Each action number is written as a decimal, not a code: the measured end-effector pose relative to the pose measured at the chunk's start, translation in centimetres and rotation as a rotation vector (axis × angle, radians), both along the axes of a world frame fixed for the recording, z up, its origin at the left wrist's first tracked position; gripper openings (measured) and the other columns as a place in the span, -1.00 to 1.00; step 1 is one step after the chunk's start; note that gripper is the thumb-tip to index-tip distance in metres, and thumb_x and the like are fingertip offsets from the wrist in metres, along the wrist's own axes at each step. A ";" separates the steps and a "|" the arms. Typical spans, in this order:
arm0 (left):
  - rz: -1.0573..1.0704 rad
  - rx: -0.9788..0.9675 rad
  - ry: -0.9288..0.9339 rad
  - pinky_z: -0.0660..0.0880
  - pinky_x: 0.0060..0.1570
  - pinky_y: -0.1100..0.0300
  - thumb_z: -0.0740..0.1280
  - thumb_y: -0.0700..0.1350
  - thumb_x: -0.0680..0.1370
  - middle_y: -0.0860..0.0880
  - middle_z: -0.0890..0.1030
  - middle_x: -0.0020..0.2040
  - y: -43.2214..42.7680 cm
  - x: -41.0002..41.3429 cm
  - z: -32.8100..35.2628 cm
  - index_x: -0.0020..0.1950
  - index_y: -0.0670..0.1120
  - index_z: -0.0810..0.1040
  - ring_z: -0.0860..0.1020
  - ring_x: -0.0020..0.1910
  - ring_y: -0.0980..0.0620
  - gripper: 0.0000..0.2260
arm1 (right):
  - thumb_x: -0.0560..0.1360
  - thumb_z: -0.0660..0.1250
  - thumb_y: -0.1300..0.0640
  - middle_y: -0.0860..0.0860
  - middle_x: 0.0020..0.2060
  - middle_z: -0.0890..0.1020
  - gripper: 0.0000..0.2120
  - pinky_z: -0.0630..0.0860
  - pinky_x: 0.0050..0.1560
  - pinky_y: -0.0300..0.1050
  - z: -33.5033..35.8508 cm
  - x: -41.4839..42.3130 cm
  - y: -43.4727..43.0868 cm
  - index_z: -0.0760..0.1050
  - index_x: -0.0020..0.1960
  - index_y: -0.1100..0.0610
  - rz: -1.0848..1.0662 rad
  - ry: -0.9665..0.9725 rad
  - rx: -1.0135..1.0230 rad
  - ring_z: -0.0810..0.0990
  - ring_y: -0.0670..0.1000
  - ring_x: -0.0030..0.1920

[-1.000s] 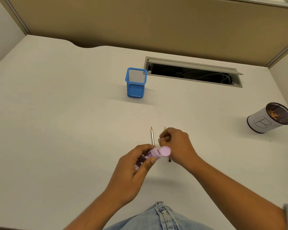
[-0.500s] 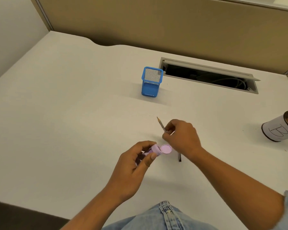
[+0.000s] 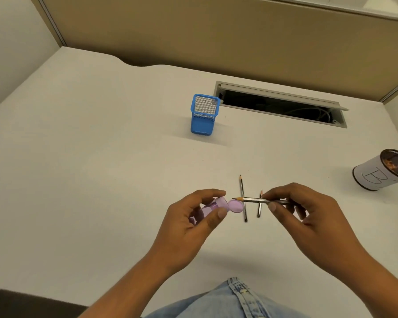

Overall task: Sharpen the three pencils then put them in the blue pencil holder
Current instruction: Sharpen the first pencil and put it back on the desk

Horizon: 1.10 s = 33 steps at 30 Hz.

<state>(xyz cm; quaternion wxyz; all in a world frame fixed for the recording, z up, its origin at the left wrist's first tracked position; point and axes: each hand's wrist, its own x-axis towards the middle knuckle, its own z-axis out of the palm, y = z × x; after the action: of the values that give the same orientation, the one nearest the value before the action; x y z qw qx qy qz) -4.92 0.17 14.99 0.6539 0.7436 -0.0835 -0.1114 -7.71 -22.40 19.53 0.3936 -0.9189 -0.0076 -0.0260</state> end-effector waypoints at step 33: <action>-0.521 0.495 -0.352 0.41 -0.25 0.38 0.47 0.22 0.39 0.23 0.58 -0.06 -1.0 1.3 3.6 0.09 0.15 0.60 0.51 -0.18 0.21 -0.67 | 0.42 0.36 -0.19 -0.19 -0.33 0.65 -0.79 0.30 -0.42 -0.31 1.0 -1.7 -0.4 0.51 -0.22 -0.07 0.171 0.218 -0.047 0.43 -0.02 -0.44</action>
<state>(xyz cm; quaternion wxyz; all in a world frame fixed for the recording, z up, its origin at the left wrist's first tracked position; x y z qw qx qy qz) -3.58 -0.86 18.60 0.3804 0.8405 -0.3507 -0.1609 -9.36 -22.82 20.54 0.3712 -0.9212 -0.0438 0.1080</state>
